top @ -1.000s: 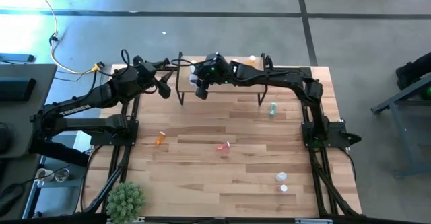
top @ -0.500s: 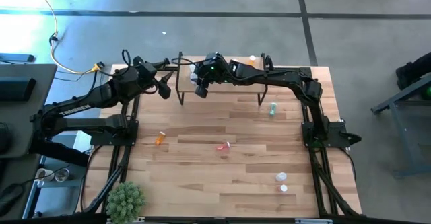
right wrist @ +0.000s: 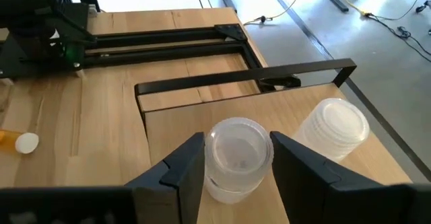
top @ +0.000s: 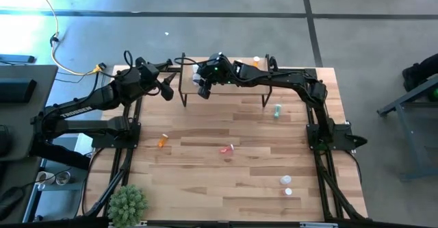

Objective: Pick and place medicine bottles onto shelf by color
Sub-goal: Put the top white pill bottle on the shelf aligned with the other white pill bottle

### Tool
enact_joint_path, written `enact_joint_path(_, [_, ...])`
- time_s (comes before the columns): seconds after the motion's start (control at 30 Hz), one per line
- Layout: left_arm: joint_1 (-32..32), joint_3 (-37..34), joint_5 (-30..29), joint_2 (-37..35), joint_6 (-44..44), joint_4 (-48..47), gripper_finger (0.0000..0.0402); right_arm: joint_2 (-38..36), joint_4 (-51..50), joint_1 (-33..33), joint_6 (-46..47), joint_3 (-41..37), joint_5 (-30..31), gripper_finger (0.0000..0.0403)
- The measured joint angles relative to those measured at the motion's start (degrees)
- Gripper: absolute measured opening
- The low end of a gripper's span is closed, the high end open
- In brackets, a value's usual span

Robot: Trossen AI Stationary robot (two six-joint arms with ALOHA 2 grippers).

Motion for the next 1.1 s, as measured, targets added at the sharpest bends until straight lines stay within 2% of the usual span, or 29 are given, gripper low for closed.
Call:
enact_joint_path(0.3, [0.0,0.0,0.0,0.0,0.0,0.0,0.0237,0.0,0.9,0.0,0.5,0.0,0.0,0.0188])
enact_joint_path(0.53, [0.0,0.0,0.0,0.0,0.0,-1.2,0.0237,-0.2,-0.8,0.1,1.3,0.8,0.0,0.0188])
enact_joint_path(0.83, [0.0,0.0,0.1,0.0,0.0,-4.5,0.0237,-0.9,-8.3,0.3,1.4,7.5,0.0,0.0188])
enact_joint_path(0.93, [0.0,0.0,0.1,0.0,0.0,-4.5,0.0237,-0.9,-10.6,0.4,1.1,9.8,-2.9,0.0188])
enact_joint_path(1.1, [0.0,0.0,-0.1,0.0,0.0,-4.5,0.0237,-1.0,-13.9,0.4,-1.5,10.9,-13.9,0.0188])
